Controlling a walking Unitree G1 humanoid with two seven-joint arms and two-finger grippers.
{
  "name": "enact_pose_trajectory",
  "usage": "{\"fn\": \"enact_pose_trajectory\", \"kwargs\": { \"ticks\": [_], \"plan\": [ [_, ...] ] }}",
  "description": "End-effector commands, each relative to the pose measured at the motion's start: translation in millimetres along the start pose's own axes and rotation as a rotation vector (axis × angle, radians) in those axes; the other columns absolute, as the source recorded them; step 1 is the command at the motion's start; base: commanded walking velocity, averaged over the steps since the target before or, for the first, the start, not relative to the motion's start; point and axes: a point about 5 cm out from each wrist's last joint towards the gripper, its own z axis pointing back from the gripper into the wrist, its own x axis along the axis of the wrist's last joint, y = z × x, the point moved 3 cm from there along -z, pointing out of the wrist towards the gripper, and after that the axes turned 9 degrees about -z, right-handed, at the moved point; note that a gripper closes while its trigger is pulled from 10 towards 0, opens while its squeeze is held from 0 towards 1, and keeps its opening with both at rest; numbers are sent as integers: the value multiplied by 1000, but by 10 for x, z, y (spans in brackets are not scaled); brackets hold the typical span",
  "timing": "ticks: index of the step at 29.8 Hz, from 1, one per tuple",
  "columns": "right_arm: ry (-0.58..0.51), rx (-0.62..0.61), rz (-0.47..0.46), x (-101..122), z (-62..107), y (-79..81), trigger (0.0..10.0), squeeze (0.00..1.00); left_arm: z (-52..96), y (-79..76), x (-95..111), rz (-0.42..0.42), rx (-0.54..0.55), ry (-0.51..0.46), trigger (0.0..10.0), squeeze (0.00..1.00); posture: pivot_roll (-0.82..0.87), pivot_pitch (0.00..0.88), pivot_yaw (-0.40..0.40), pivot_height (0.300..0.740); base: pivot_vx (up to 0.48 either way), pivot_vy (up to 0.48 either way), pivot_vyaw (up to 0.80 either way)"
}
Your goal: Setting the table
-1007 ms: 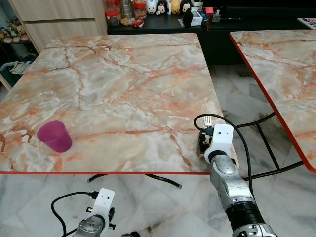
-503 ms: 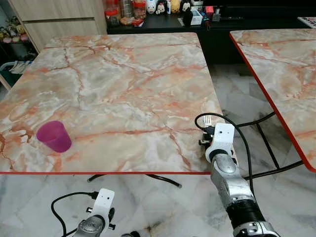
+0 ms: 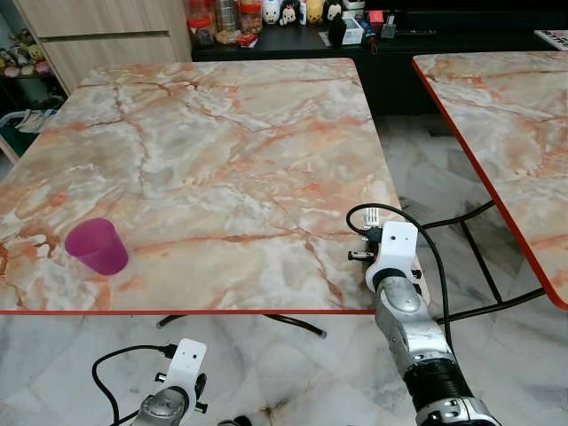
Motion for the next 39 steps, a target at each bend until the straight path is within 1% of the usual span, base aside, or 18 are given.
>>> {"fn": "enact_pose_trajectory", "kwargs": {
  "ticks": [1, 2, 3, 4, 5, 6, 8, 9, 10, 11, 12, 14, 16, 19, 23, 28, 34, 39],
  "plan": [
    [-4, 15, 33, -19, 7, 51, 0, 0, 18, -4, -87, -1, -6, 28, 10000, 0, -40, 110, 32, 740, 0, 0, 0],
    [-49, 32, 80, 48, 11, 85, 0, 0, 18, -5, -91, 0, -6, 29, 10000, 0, -41, 111, 31, 740, 0, 0, 0],
    [-101, 57, 83, 137, 22, 138, 0, 0, 20, -6, -99, 1, -6, 31, 10000, 0, -43, 116, 35, 740, 0, 0, 0],
    [-119, 66, 77, 168, 28, 154, 0, 0, 21, -6, -101, 1, -6, 32, 10000, 0, -43, 116, 35, 740, 0, 0, 0],
    [-154, 75, 89, 231, 37, 179, 3882, 0, 21, -8, -104, 2, -6, 33, 10000, 0, -43, 116, 35, 740, 0, 0, 0],
    [-229, 107, 98, 370, 59, 233, 10000, 0, 21, -14, -104, 4, -7, 33, 10000, 0, -46, 121, 33, 740, 0, 0, 0],
    [-313, 123, 92, 530, 91, 272, 10000, 0, 21, -15, -105, 7, -6, 34, 10000, 0, -46, 121, 33, 740, 0, 0, 0],
    [-374, 123, 115, 645, 116, 291, 10000, 0, 21, -17, -106, 9, -6, 35, 10000, 0, -49, 125, 32, 740, 0, 0, 0],
    [-421, 125, 159, 722, 138, 306, 10000, 0, 21, -20, -107, 8, -7, 35, 10000, 0, -49, 126, 32, 740, 0, 0, 0],
    [-488, 134, 229, 828, 176, 340, 10000, 0, 21, -26, -107, 7, -9, 35, 10000, 0, -49, 126, 32, 740, 0, 0, 0],
    [-513, 142, 240, 872, 192, 357, 10000, 0, 21, -31, -108, 6, -10, 35, 10000, 0, -52, 128, 31, 740, 0, 0, 0],
    [-524, 147, 241, 892, 199, 367, 10000, 0, 21, -35, -109, 6, -12, 35, 10000, 0, -52, 128, 31, 740, 0, 0, 0],
    [-532, 154, 156, 964, 204, 356, 10000, 0, 25, -53, -127, 0, -13, 41, 10000, 0, -59, 128, 27, 740, 0, 0, 0],
    [-536, 157, 122, 1006, 202, 334, 10000, 0, 28, -81, -138, -20, -25, 42, 10000, 0, -60, 124, 18, 740, 0, -84, 0],
    [-556, 144, 132, 1061, 201, 297, 10000, 0, 28, -97, -141, -8, -23, 43, 10000, 0, -60, 122, 13, 740, 0, -379, 0],
    [-558, 149, 100, 1107, 189, 250, 10000, 0, 25, -120, -133, -7, -25, 43, 10000, 0, -60, 111, 7, 740, 0, -409, 0],
    [-554, 161, 100, 1102, 189, 269, 10000, 0, 22, -113, -126, -7, -23, 44, 10000, 0, -69, 104, 11, 740, 0, -406, 0],
    [-553, 187, 97, 1084, 207, 326, 10000, 0, 20, -111, -115, -18, -28, 40, 10000, 0, -71, 105, 13, 740, 0, -405, 0]
  ]
}}
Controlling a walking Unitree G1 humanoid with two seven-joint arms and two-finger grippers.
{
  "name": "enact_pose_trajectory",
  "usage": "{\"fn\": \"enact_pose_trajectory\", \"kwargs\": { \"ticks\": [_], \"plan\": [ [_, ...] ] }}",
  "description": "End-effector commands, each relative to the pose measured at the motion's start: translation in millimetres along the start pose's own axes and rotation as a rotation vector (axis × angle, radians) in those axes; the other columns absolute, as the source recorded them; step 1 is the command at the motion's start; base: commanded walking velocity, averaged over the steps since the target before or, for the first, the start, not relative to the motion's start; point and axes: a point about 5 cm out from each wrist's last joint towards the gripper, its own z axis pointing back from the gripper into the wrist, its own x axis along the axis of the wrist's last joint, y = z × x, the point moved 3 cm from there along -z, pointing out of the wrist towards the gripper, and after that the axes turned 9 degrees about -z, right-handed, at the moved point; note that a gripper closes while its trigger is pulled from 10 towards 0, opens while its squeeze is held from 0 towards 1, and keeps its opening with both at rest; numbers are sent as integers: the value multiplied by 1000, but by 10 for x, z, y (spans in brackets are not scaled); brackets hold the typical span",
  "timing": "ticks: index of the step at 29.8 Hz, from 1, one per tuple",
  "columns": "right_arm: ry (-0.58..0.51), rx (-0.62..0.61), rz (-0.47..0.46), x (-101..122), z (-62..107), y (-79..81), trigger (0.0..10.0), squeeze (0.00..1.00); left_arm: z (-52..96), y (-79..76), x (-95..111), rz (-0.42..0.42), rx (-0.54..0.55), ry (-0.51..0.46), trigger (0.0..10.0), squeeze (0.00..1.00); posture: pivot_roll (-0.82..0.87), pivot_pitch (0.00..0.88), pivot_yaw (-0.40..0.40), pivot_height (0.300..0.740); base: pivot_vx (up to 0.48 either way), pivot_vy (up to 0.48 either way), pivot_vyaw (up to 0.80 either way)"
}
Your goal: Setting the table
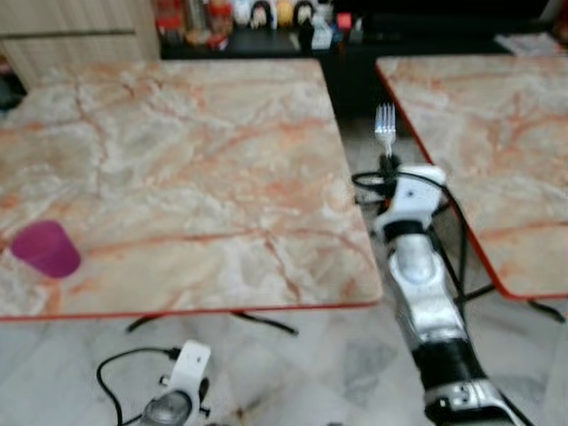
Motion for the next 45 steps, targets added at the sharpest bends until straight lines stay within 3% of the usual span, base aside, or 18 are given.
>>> {"fn": "enact_pose_trajectory", "kwargs": {
  "ticks": [1, 11, 33, 45],
  "plan": [
    [-20, -7, 1, 49, 6, -61, 10000, 0, 13, -90, -83, -3, -24, 31, 10000, 0, -71, 105, 13, 740, 0, -405, 0],
    [-17, 41, -19, 21, 56, 46, 10000, 0, 28, -113, -142, -12, -35, 43, 10000, 0, -69, 93, 12, 740, 0, -403, 0],
    [4, 28, -9, -19, 71, 0, 10000, 0, 26, -137, -132, -21, -41, 40, 10000, 0, -76, 56, 7, 740, 0, -401, 0],
    [10, 16, -8, -17, 65, -19, 10000, 0, 25, -107, -125, -16, -33, 38, 10000, 0, -71, 85, 14, 740, 0, -396, 0]
  ]
}}
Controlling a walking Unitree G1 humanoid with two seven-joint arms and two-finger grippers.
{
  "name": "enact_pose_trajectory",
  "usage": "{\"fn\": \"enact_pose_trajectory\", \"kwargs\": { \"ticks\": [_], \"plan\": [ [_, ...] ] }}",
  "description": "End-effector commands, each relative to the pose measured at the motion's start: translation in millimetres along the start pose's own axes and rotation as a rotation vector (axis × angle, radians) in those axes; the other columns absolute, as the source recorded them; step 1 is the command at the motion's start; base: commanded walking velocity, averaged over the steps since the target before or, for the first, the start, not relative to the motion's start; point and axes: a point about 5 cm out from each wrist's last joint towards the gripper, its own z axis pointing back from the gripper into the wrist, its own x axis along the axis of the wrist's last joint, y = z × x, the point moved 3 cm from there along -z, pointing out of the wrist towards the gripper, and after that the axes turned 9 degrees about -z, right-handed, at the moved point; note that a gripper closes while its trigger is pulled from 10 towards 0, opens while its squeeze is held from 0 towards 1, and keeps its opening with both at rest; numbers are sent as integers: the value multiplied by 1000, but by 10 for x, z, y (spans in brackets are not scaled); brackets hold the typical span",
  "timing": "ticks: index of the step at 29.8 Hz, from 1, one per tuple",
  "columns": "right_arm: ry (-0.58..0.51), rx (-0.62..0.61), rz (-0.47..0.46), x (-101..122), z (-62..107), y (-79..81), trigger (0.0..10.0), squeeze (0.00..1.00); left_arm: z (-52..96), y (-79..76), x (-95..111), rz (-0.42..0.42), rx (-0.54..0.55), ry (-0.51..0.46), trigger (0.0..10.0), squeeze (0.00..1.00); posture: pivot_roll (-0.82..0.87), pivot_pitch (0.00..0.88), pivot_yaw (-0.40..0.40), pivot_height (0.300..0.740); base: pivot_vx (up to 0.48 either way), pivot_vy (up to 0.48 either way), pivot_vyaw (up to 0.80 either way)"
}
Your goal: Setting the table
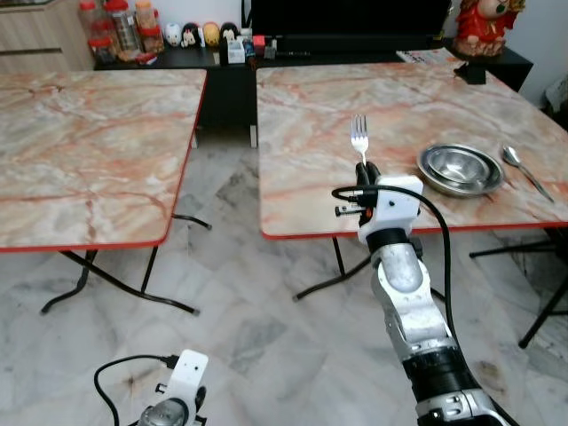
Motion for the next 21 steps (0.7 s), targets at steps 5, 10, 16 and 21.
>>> {"fn": "enact_pose_trajectory", "kwargs": {
  "ticks": [5, 10, 16, 21],
  "plan": [
    [1, -30, 6, 20, -19, -65, 10000, 0, -6, -46, 6, 10, -10, 5, 10000, 0, -65, 103, 18, 740, 0, -395, 0],
    [3, -39, 7, 15, -17, -79, 10000, 0, -3, -38, -4, 14, -8, 8, 10000, 0, -67, 112, 19, 740, 0, -386, 0],
    [1, -53, 3, 19, -8, -119, 10000, 0, 2, -65, -52, 14, -26, 32, 10000, 0, -71, 114, 20, 740, 0, -46, 0],
    [0, -56, 0, 23, -9, -119, 10000, 0, 4, -84, -61, 30, -32, 34, 10000, 0, -70, 116, 18, 740, 119, 0, 0]
  ]
}}
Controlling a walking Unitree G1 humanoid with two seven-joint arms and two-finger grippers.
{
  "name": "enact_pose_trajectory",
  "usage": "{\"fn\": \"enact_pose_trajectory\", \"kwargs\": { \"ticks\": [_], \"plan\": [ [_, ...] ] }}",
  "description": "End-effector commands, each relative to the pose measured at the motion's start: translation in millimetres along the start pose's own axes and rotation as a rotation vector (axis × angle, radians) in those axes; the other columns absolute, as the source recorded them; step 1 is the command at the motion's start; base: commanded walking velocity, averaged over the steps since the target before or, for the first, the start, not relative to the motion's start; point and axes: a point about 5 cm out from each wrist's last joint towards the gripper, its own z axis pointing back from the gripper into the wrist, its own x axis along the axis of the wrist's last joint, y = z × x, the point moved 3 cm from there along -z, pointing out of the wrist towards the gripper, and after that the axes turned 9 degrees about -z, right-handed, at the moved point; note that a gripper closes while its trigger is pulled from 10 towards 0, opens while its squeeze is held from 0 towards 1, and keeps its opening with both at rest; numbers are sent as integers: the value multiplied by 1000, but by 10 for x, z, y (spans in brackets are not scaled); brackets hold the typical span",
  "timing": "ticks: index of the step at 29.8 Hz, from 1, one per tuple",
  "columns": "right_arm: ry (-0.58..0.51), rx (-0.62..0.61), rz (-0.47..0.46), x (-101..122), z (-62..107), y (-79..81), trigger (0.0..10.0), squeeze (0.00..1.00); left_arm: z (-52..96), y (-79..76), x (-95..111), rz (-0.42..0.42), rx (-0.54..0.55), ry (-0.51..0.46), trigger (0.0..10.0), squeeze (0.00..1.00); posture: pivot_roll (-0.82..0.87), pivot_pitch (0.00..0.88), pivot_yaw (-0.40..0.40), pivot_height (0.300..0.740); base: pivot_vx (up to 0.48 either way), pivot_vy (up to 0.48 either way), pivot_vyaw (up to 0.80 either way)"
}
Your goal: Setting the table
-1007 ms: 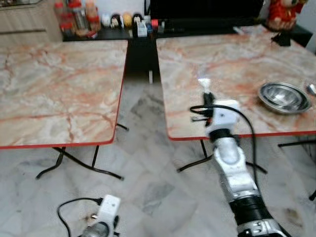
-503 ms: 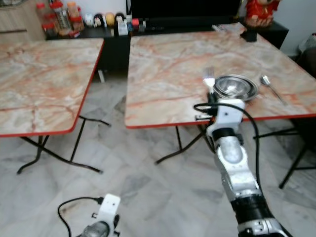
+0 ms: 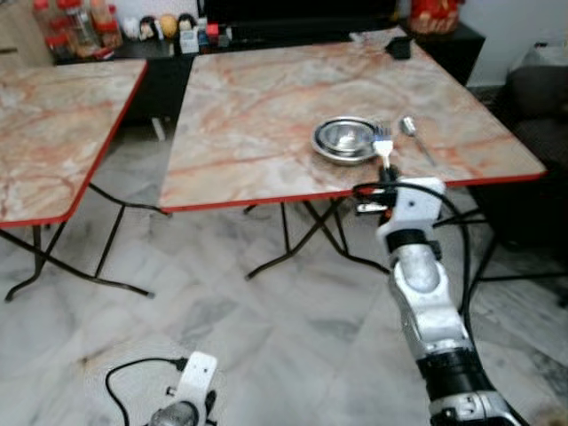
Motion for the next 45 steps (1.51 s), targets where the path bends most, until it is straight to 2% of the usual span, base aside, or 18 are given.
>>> {"fn": "enact_pose_trajectory", "kwargs": {
  "ticks": [1, 24, 31, 34, 45],
  "plan": [
    [-14, 21, -5, 46, -14, 77, 10000, 0, 19, 56, -87, 9, 10, 30, 10000, 0, -70, 116, 18, 740, 337, 0, 0],
    [-10, 61, 29, 5, 5, 162, 10000, 0, 21, 28, -109, 15, 11, 39, 10000, 0, -66, 118, 13, 740, 389, 0, 0],
    [-15, 59, 34, 14, -4, 149, 10000, 0, 16, 32, -86, 16, 13, 34, 10000, 0, -67, 115, 11, 740, 480, 0, 0],
    [-14, 45, 8, 11, -8, 126, 10000, 0, 14, 37, -79, 16, 14, 32, 10000, 0, -66, 115, 11, 740, 480, 0, 0],
    [-8, 51, 28, 1, -15, 121, 10000, 0, 14, 49, -73, 11, 18, 31, 10000, 0, -70, 116, 12, 740, 480, 0, 0]
  ]
}}
